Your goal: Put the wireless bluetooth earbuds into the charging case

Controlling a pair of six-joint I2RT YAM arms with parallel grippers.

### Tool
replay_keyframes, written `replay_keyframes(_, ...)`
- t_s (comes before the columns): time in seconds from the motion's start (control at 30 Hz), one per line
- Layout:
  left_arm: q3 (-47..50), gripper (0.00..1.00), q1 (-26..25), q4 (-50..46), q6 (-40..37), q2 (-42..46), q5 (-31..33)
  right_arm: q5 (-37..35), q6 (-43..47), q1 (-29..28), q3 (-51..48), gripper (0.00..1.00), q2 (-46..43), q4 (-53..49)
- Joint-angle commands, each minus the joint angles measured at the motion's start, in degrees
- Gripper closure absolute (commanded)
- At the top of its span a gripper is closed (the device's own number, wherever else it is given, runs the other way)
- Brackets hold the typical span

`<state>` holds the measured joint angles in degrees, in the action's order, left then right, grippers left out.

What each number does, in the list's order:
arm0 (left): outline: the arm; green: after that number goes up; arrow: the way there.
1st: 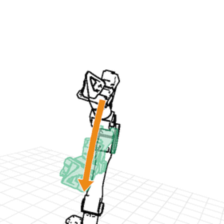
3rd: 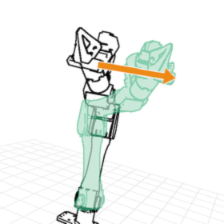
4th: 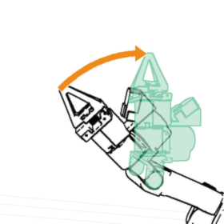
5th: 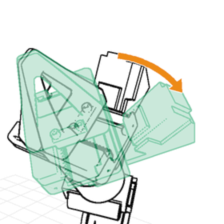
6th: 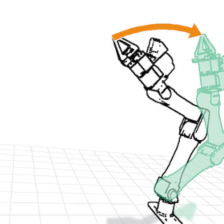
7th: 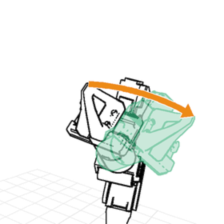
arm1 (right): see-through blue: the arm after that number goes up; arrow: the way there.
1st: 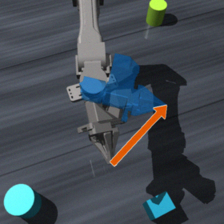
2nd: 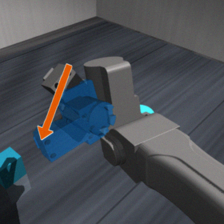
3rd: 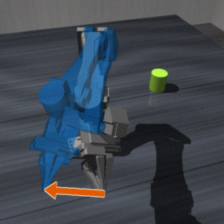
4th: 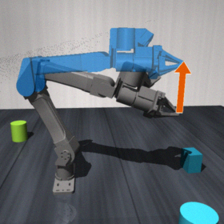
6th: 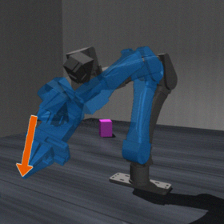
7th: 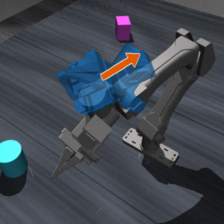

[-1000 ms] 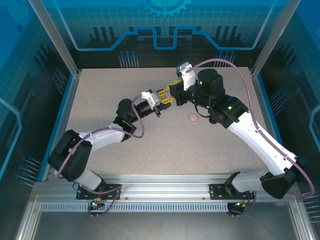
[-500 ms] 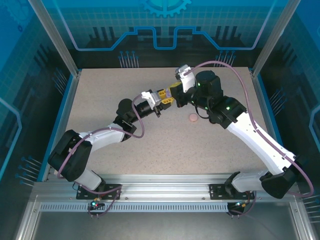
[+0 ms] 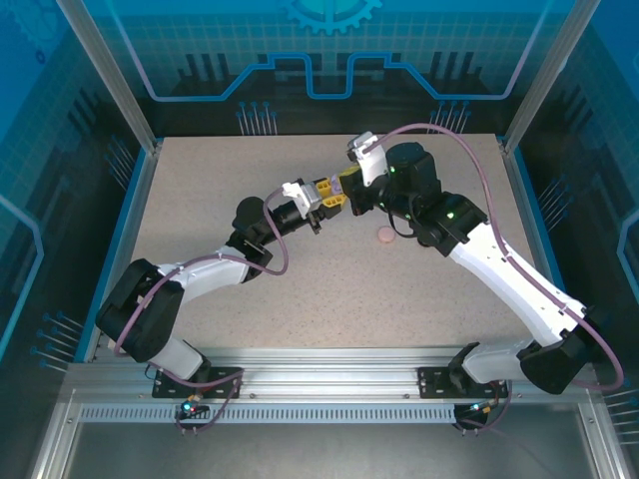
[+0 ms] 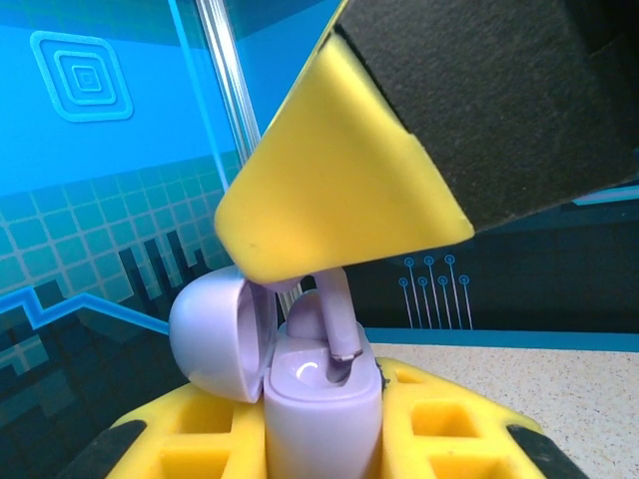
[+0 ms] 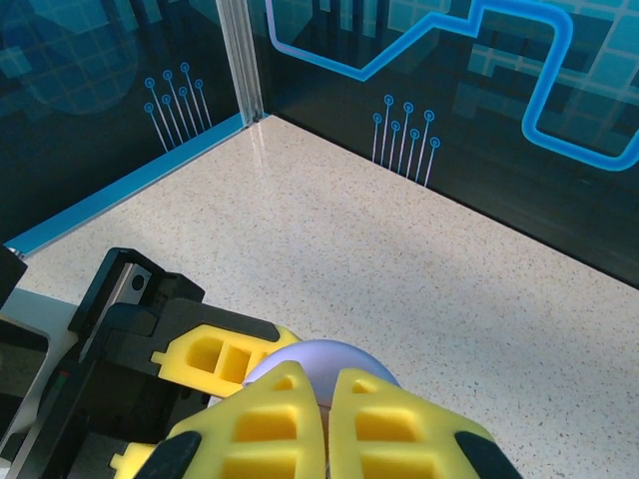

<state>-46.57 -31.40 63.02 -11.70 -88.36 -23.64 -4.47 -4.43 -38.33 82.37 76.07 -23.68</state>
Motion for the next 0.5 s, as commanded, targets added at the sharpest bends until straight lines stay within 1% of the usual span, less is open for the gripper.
replay_keyframes(0.0,-1.96,1.0,-0.27,1.27,0.98,-0.52,0.54,-1.24,1.74,-1.12,-0.55,0.96,0.83,-0.9)
replay_keyframes(0.33,-2.06,1.0,-0.04,1.31,1.86,-0.63,1.23,-2.62,6.61,-4.09,-2.31,0.96,1.21,-0.99)
replay_keyframes(0.47,-2.13,1.0,0.02,1.55,2.45,-0.76,1.44,-1.75,7.83,-4.38,-3.57,0.96,1.1,-0.58)
